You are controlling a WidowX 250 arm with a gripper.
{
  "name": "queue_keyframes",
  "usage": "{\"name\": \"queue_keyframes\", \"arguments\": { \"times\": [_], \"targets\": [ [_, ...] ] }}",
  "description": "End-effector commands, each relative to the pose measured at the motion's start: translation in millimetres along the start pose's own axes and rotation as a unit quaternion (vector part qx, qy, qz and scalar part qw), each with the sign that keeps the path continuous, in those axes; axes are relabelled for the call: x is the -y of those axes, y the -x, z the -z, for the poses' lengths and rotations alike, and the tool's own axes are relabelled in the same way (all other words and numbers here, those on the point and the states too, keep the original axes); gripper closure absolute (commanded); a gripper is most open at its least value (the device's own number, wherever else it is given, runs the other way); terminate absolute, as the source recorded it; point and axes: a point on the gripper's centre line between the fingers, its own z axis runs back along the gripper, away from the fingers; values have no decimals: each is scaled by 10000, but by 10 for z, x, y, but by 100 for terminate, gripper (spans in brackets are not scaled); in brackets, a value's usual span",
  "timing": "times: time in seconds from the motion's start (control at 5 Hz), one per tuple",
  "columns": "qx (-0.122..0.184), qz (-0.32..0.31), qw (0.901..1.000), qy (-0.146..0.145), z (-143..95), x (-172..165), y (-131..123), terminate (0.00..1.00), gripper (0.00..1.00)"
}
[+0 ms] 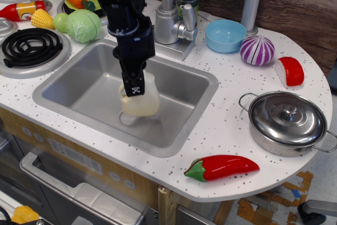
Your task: Put detergent in sink
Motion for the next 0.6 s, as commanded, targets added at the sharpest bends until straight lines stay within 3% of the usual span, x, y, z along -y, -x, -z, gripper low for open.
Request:
{"name": "queue_keyframes", "arguments": {
  "times": [0.0, 0.2, 0.4],
  "targets": [
    [335, -25, 9994, -13, 38, -51, 24, 0, 0],
    [335, -25, 9994, -13, 38, -51, 24, 0, 0],
    [335, -25, 9994, -13, 38, -51, 24, 100, 0]
  ]
}}
